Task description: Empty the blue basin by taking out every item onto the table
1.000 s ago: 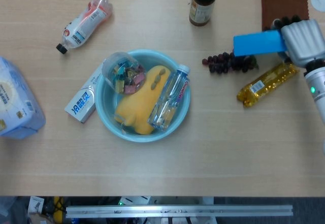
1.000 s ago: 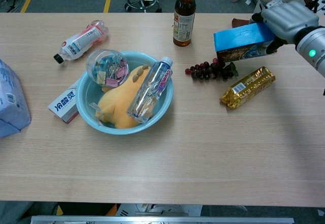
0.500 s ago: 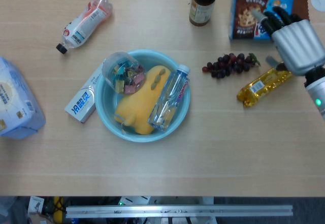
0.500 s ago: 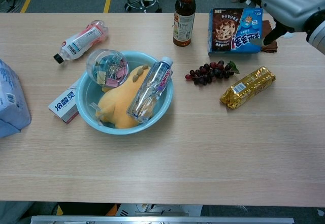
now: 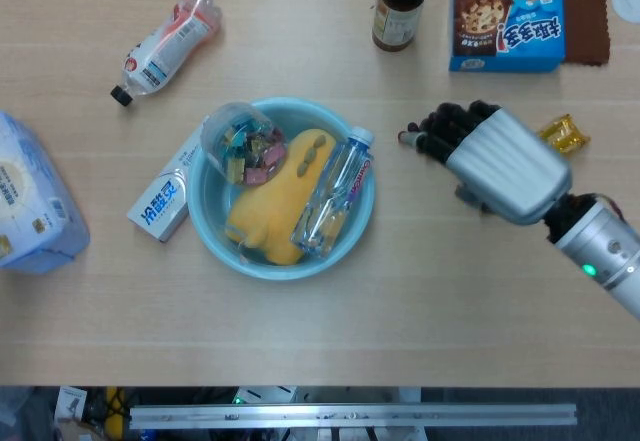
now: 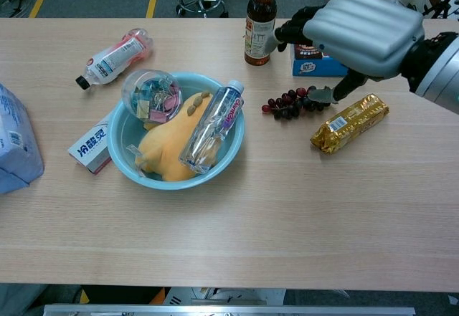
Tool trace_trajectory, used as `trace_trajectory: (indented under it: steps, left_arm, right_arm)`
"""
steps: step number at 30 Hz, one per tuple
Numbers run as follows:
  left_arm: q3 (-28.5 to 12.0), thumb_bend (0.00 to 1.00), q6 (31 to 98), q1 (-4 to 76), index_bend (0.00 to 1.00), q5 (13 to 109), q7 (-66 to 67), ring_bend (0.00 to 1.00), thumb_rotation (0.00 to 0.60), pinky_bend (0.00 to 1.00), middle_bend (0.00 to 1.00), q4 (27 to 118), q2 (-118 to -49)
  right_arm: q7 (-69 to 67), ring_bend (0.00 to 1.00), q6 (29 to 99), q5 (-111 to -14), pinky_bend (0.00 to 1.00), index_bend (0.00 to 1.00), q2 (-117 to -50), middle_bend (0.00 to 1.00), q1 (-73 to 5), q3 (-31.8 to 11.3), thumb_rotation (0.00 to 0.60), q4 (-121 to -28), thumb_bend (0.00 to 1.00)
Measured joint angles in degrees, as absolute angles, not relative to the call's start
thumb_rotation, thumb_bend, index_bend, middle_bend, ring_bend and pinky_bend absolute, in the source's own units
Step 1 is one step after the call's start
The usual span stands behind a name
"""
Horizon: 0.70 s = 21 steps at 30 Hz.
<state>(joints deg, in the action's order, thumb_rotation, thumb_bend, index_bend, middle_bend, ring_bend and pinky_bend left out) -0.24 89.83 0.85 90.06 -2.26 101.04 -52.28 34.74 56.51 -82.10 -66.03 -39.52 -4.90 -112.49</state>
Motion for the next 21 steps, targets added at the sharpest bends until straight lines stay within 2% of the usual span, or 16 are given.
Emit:
trace_trajectory:
  steps: [11, 21]
  left_arm:
    - [-0.29, 0.17, 89.8, 0.74, 0.06, 89.81, -3.17, 0.02, 0.6, 0.13, 0.06, 100.44, -52.31]
    - [-0.25, 0.17, 90.12, 0.44, 0.06, 89.75, -3.61, 0.02, 0.6, 0.13, 0.06, 100.36, -51.66]
  right_arm:
    - [50.12, 0.26, 51.45, -77.33, 0.44, 0.25, -73.71, 0.34, -44.45, -4.32, 0.6, -111.96, 0.15]
    - [55.78, 0.26, 49.75, -71.78, 0.44, 0.25, -82.25, 0.34, -48.88, -4.65, 0.6, -106.19, 0.15]
